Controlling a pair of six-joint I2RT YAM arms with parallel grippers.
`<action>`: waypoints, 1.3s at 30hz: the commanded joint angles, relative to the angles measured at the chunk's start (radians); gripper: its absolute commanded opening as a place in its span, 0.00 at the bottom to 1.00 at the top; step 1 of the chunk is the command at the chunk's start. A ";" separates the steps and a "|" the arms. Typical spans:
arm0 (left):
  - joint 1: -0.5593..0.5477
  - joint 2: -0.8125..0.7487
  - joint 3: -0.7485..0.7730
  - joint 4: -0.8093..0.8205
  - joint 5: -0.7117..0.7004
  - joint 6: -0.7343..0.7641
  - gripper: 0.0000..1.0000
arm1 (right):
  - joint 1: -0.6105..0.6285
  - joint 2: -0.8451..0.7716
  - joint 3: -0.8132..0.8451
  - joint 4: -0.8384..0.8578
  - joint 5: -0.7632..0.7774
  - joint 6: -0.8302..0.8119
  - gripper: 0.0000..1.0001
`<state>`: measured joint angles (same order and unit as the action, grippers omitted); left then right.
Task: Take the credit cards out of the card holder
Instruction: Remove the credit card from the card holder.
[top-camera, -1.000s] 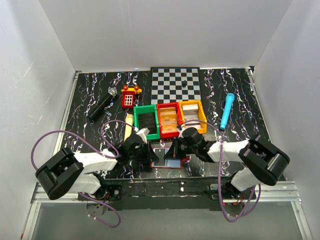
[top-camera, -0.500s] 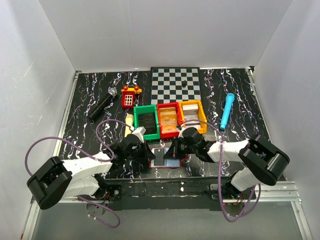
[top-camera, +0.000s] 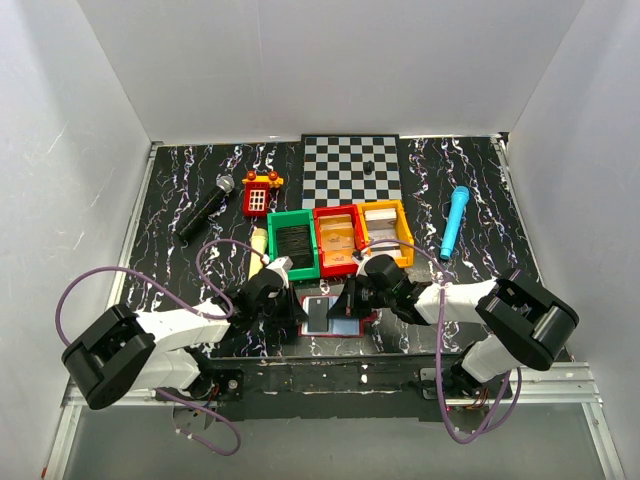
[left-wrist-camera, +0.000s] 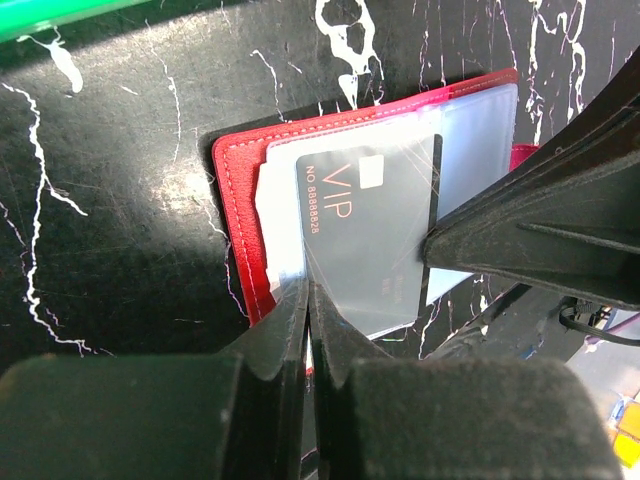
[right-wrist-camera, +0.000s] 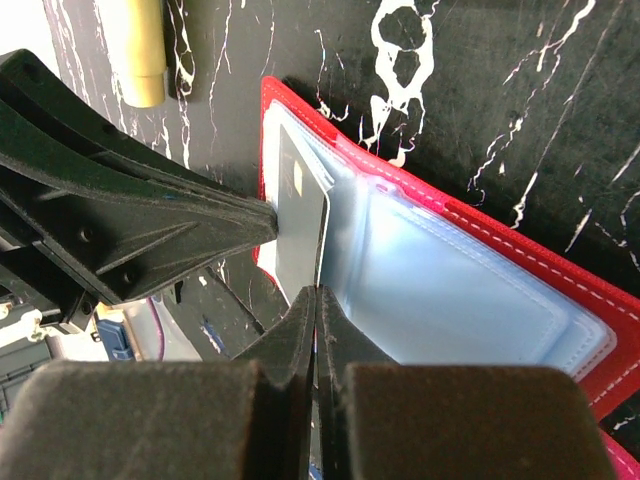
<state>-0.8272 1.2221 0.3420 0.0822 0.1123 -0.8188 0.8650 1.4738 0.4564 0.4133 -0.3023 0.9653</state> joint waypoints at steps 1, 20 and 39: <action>0.003 0.019 0.028 0.013 -0.003 0.014 0.00 | 0.003 0.006 0.025 0.035 -0.035 -0.013 0.10; 0.003 0.079 -0.011 0.094 0.036 -0.005 0.00 | 0.003 0.016 0.011 0.140 -0.070 0.010 0.33; 0.003 0.096 -0.018 0.123 0.049 -0.006 0.00 | 0.003 0.059 0.030 0.166 -0.115 0.021 0.35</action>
<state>-0.8211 1.3018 0.3393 0.2111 0.1581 -0.8303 0.8639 1.5139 0.4564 0.5053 -0.3710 0.9741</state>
